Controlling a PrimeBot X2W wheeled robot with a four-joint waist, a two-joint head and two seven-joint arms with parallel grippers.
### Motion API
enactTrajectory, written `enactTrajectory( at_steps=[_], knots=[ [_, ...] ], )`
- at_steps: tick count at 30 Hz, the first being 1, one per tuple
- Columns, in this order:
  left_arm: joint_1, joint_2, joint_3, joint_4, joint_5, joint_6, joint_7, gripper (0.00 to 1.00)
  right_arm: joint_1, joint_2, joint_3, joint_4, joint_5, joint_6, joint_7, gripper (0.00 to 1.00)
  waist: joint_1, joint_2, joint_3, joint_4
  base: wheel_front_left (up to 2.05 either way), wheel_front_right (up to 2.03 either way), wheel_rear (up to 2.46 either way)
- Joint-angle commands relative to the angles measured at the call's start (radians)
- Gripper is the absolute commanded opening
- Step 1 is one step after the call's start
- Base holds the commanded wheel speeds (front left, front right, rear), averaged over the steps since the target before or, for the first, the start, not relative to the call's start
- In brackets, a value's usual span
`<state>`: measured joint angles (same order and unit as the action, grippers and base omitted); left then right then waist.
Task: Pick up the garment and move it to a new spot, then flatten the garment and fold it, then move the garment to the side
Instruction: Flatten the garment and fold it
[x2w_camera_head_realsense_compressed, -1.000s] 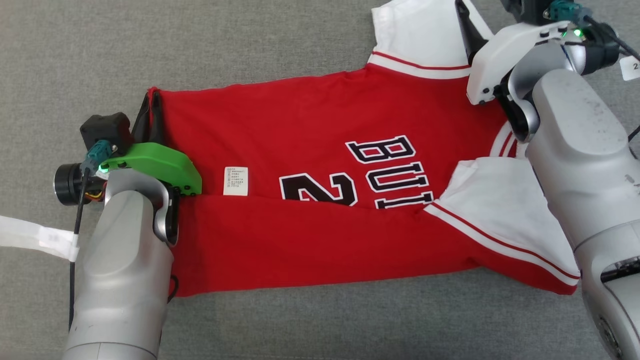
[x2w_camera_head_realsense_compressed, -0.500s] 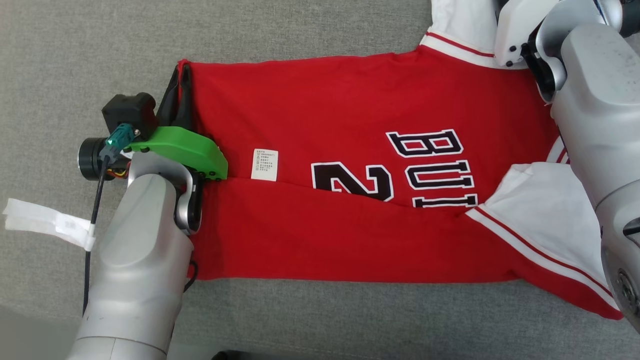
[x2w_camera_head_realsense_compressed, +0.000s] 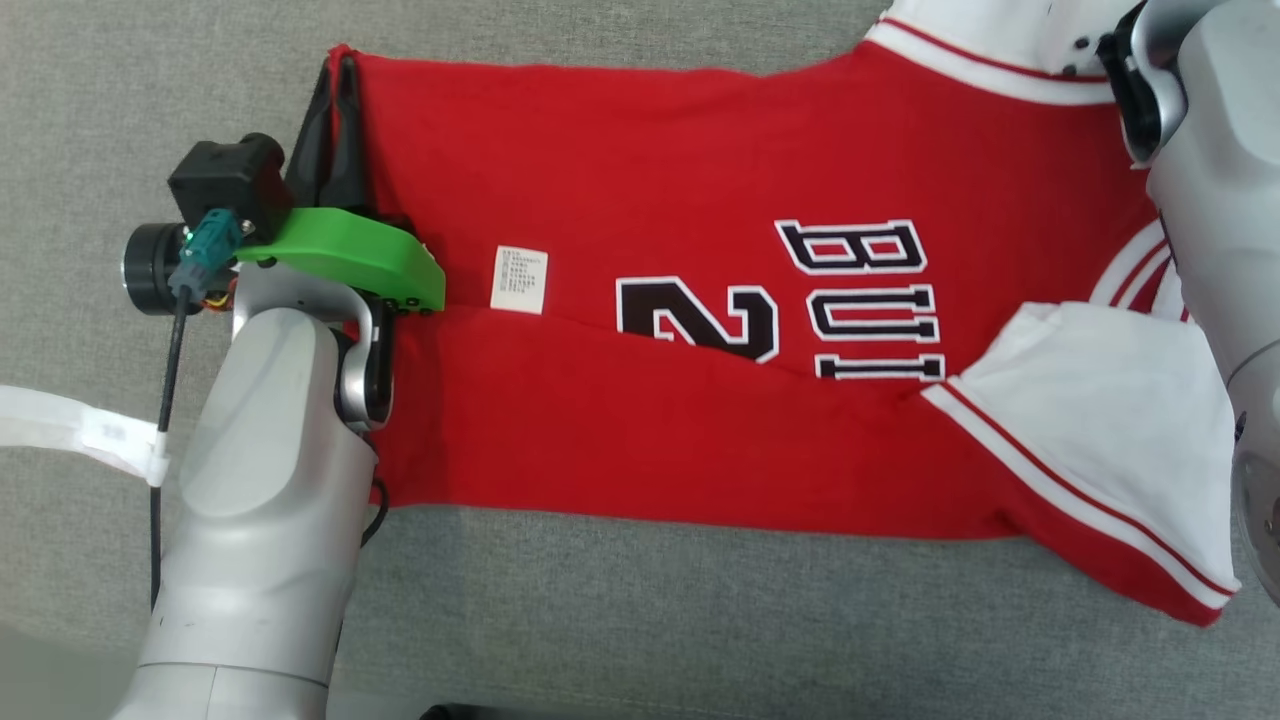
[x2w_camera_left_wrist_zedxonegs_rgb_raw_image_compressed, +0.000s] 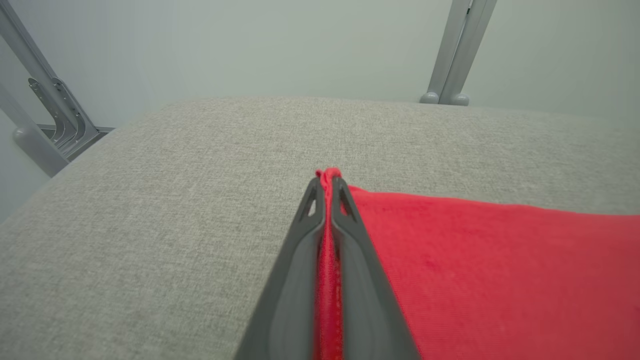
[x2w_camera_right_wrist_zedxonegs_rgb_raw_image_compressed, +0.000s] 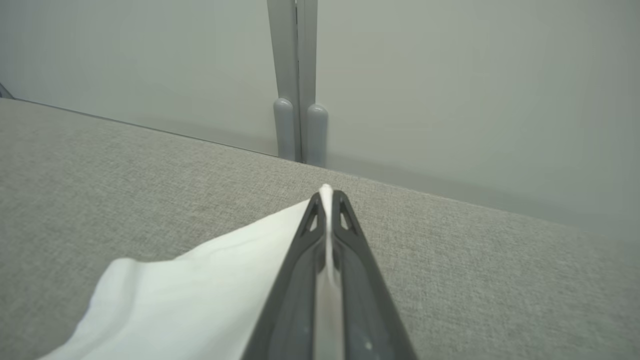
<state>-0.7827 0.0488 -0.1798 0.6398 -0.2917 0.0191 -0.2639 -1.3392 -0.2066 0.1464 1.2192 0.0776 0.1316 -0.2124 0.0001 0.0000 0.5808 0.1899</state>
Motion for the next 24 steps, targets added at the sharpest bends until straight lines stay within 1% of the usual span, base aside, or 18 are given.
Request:
enactTrajectory(
  at_steps=[1,4,8,10,15,19,24],
  knots=[
    [-0.007,0.004,0.016,-0.009,0.017,-0.001,0.000,0.00,-0.014,-0.001,-0.019,-0.005,-0.008,-0.002,-0.019,0.00,-0.0001,0.0000,-0.009,-0.010,0.00,0.00,0.00],
    [0.004,0.005,0.041,-0.016,0.037,-0.009,0.000,0.00,-0.012,0.007,-0.046,-0.015,-0.018,-0.002,-0.040,0.00,-0.0001,0.0000,-0.023,-0.027,0.00,0.00,0.00],
    [0.030,0.016,0.081,-0.036,0.070,-0.027,0.000,0.00,0.028,0.035,-0.078,-0.054,-0.002,-0.002,-0.053,0.00,-0.0001,0.0000,-0.049,-0.062,0.00,0.00,0.00],
    [0.048,0.021,0.102,-0.040,0.085,-0.034,0.000,0.00,0.062,0.053,-0.078,-0.114,0.015,-0.002,-0.054,0.00,-0.0001,0.0000,-0.067,-0.084,0.00,0.00,0.00],
    [0.119,0.043,0.154,-0.039,0.109,-0.048,0.000,0.00,0.228,0.082,-0.058,-0.283,0.104,-0.002,-0.053,0.00,-0.0001,0.0000,-0.131,-0.144,0.00,0.00,0.00],
    [0.188,0.062,0.172,-0.042,0.151,-0.050,0.000,0.00,0.386,0.079,-0.024,-0.397,0.190,-0.002,-0.053,0.00,-0.0001,0.0000,-0.186,-0.184,0.00,0.00,0.00],
    [0.280,0.067,0.206,-0.049,0.163,-0.049,0.000,0.00,0.571,0.072,0.001,-0.512,0.284,-0.002,-0.053,0.00,-0.0001,0.0000,-0.251,-0.221,0.00,0.00,0.00]
  ],
)
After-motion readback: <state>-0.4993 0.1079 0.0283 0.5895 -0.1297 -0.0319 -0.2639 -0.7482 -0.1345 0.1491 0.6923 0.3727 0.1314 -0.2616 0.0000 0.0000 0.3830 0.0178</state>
